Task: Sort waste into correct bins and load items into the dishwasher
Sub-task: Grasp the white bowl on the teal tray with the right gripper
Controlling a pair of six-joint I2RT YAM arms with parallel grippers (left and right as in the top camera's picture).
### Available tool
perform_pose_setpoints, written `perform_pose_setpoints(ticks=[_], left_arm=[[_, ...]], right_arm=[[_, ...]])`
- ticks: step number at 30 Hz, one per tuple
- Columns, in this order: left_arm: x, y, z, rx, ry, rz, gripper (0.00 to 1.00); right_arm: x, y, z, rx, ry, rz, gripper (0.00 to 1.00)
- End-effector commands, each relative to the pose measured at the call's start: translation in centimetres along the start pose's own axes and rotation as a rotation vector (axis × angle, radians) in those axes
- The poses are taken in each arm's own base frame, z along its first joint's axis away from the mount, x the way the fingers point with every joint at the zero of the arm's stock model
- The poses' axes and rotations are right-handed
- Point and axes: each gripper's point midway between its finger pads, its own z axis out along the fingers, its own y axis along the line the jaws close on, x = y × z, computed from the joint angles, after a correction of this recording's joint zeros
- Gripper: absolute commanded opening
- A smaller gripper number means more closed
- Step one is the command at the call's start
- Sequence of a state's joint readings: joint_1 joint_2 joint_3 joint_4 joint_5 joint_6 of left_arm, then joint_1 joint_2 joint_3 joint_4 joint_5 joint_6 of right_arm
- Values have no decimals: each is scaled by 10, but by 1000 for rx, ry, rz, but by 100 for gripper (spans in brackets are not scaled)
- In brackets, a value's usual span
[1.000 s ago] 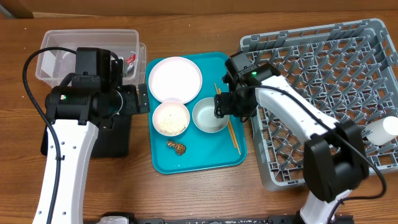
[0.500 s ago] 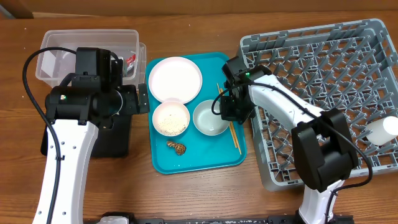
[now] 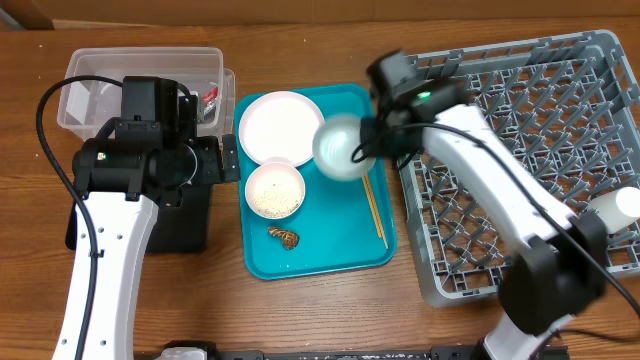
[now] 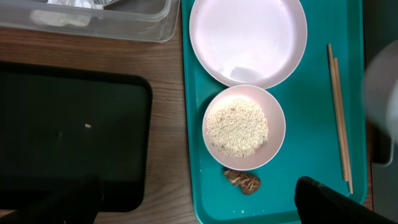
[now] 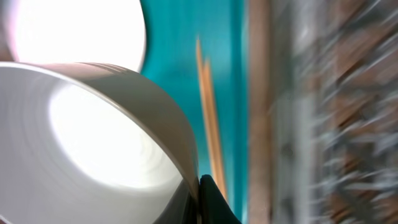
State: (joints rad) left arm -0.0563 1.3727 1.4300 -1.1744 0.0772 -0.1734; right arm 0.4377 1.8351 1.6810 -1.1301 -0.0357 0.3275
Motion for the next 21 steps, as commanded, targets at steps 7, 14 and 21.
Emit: perform_pose_setpoints(ticks=[7,14,21], left_arm=[[-6,1,-1,-4,-23,6,100],[-14,0,-2,1,-56,9,100],[-20,-1,-2,4,-78,11,100]], right_arm=[[-80,-90,-98,311,-418,34,4],[-120,-184,-143,549,-616,189,4],[-137,-291,-186,674,-773,387,4]])
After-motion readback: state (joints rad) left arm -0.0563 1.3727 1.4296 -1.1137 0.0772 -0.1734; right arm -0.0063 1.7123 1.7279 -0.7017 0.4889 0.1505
